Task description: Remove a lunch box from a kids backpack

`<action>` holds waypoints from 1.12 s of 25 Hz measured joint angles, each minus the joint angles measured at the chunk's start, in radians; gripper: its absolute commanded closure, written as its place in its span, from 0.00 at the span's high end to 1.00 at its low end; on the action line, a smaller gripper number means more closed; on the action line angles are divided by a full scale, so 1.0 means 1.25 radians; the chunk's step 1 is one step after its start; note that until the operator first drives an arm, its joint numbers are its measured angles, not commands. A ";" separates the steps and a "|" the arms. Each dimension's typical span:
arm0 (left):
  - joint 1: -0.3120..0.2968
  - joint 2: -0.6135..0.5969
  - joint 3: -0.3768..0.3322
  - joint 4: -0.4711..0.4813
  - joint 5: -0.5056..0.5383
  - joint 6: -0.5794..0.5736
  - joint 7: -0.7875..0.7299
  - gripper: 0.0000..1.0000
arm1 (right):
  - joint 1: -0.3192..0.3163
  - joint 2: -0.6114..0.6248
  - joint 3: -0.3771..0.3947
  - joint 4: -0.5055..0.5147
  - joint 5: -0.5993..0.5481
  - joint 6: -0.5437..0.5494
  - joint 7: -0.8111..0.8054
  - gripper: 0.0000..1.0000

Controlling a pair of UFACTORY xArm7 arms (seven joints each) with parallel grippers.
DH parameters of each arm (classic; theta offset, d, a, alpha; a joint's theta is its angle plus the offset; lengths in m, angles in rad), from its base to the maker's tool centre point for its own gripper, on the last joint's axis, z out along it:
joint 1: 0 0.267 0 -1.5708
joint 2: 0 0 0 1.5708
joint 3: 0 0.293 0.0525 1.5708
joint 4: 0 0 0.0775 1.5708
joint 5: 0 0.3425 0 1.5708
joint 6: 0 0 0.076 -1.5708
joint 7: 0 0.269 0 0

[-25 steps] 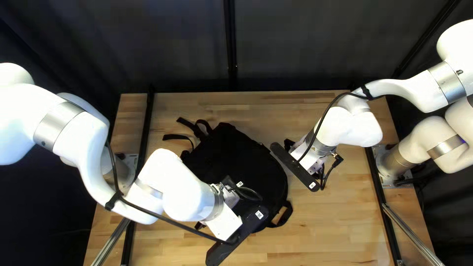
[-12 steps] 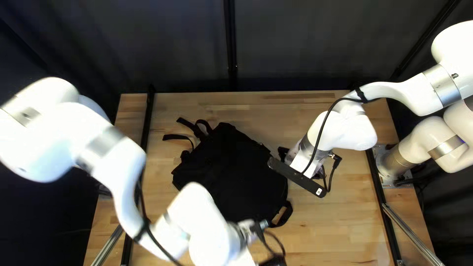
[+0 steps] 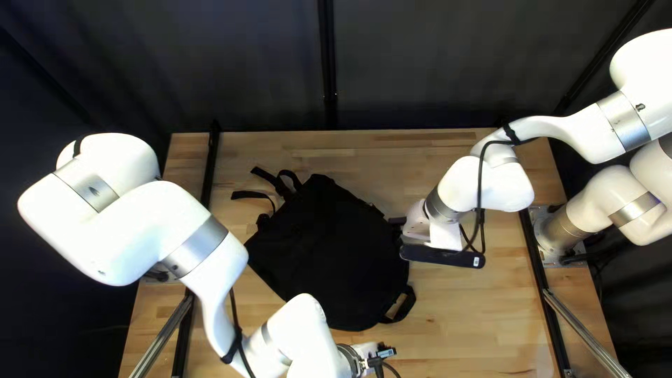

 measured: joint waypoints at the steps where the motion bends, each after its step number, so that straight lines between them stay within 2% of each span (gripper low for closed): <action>1: 0.002 0.007 0.002 0.007 0.003 -0.001 0.010 1.00 | 0.002 0.008 -0.004 -0.001 0.003 -0.018 -0.020 1.00; 8: 0.019 0.100 0.021 0.114 0.024 0.021 0.113 1.00 | 0.019 0.044 -0.023 -0.039 0.042 -0.142 -0.130 1.00; 18: 0.010 0.272 0.037 0.337 0.029 0.118 0.238 1.00 | 0.044 0.081 -0.023 -0.026 0.093 -0.169 -0.170 1.00; 24: -0.050 0.350 0.060 0.477 0.024 0.258 0.210 1.00 | 0.046 0.084 -0.022 -0.027 0.096 -0.168 -0.170 1.00; 28: -0.091 0.385 0.091 0.527 0.030 0.337 0.132 1.00 | 0.046 0.086 -0.021 -0.025 0.095 -0.167 -0.165 1.00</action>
